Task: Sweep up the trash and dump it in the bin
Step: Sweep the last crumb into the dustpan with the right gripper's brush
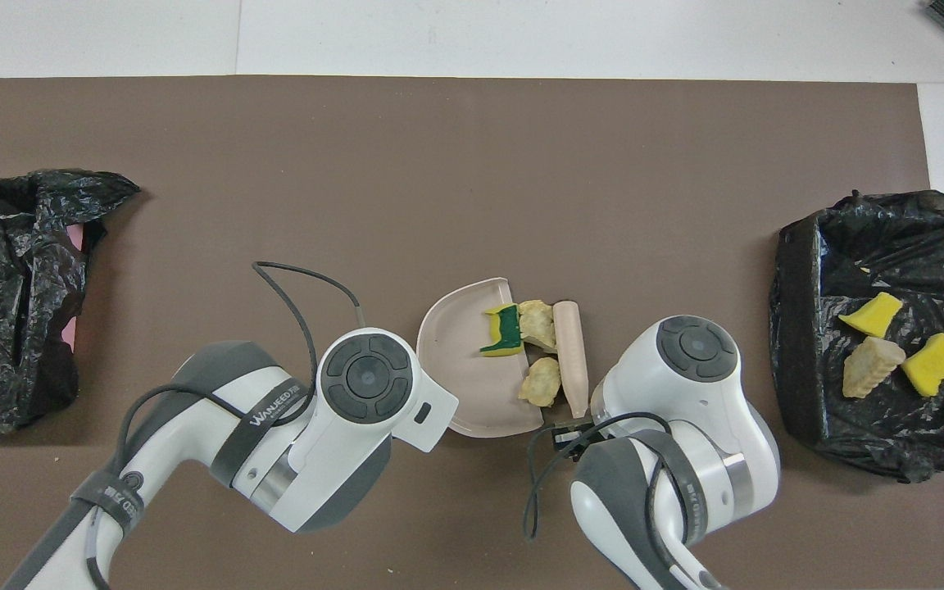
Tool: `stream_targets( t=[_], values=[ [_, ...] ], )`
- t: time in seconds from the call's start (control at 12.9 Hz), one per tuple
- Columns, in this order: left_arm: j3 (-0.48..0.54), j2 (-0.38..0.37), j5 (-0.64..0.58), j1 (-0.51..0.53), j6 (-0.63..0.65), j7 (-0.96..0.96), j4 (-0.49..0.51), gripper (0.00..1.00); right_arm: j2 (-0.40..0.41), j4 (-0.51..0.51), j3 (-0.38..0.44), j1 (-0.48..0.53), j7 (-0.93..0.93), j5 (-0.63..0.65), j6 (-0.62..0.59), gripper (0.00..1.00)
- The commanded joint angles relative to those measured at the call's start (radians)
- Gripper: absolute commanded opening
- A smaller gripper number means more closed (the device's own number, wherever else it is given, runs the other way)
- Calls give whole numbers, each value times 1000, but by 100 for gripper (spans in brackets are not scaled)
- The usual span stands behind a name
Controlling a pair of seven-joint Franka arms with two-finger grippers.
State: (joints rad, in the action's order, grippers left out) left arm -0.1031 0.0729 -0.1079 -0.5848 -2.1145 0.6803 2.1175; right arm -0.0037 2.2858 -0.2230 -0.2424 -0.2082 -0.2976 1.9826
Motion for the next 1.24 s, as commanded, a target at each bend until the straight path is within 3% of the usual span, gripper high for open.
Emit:
stream_targets(
  t=[0.0, 0.23, 0.39, 0.54, 0.62, 0.77, 0.93, 1.16],
  values=[
    [10, -13, 19, -30, -42, 36, 35, 0, 45, -64, -1, -14, 59, -137, 2, 0],
    [10, -1, 30, -38, -88, 38, 42, 0, 19, -141, 5, -3, 56, -143, -80, 0],
    [11, 1, 56, -27, -88, 85, 42, 0, -56, -154, 19, 70, 47, -121, -178, 0],
    [14, 1, 57, -24, -85, 192, 42, 0, -128, -141, 17, 115, 35, 11, -304, 0],
    [16, 1, 57, -21, -79, 223, 42, 0, -157, -128, 8, 114, 24, 140, -352, 0],
    [16, 1, 57, -7, -74, 234, 42, 0, -261, 4, 5, 100, 15, 273, -384, 0],
    [14, -2, 57, -21, -71, 214, 45, 0, -363, 133, 5, 104, 16, 291, -369, 0],
    [16, -25, 57, -58, -82, 142, 82, 0, -375, 228, 4, 100, -17, 278, -290, 0]
  ],
)
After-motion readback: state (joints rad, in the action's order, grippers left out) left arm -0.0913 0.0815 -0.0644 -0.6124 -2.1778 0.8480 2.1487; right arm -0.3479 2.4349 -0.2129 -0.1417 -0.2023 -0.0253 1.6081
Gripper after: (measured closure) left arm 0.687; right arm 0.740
